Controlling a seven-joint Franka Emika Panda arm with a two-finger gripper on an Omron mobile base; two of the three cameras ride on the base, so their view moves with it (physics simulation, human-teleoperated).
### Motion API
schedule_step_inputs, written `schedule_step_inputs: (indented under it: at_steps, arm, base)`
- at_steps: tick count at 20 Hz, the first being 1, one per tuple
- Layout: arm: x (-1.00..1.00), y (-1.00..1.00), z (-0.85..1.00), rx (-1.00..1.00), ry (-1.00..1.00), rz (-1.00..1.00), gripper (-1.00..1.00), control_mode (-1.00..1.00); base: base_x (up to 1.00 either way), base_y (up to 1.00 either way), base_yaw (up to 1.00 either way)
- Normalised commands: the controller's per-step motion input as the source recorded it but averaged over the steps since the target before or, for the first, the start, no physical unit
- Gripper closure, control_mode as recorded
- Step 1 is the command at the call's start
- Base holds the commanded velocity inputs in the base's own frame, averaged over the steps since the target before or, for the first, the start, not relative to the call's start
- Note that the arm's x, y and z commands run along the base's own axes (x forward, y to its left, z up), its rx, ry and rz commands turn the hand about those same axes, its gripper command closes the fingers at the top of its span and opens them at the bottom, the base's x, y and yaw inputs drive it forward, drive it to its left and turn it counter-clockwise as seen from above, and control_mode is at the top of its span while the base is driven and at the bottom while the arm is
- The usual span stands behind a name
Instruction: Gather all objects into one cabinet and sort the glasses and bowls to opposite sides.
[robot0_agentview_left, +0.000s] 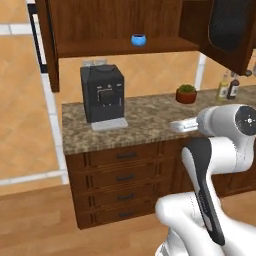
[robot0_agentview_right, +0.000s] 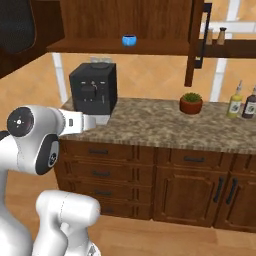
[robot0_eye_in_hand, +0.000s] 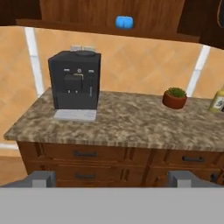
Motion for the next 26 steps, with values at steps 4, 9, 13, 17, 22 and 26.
schedule_step_inputs:
  at_steps: [4,9,13,17,22,26]
  arm:
    - [0.0,0.0,0.0,0.0,0.0,0.0,-1.0,1.0]
    - [0.0,0.0,0.0,0.0,0.0,0.0,-1.0,1.0]
    - [0.0,0.0,0.0,0.0,0.0,0.0,-1.0,1.0]
    - [0.0,0.0,0.0,0.0,0.0,0.0,-1.0,1.0]
    - [0.0,0.0,0.0,0.0,0.0,0.0,-1.0,1.0]
    - [0.0,0.0,0.0,0.0,0.0,0.0,-1.0,1.0]
  base:
    - [1.0,0.0,0.0]
    - [0.87,-0.06,-0.03]
    - [0.26,-0.34,-0.02]
    - [0.07,-0.28,-0.04]
    - [0.71,-0.13,-0.04]
    - [0.86,-0.16,0.0]
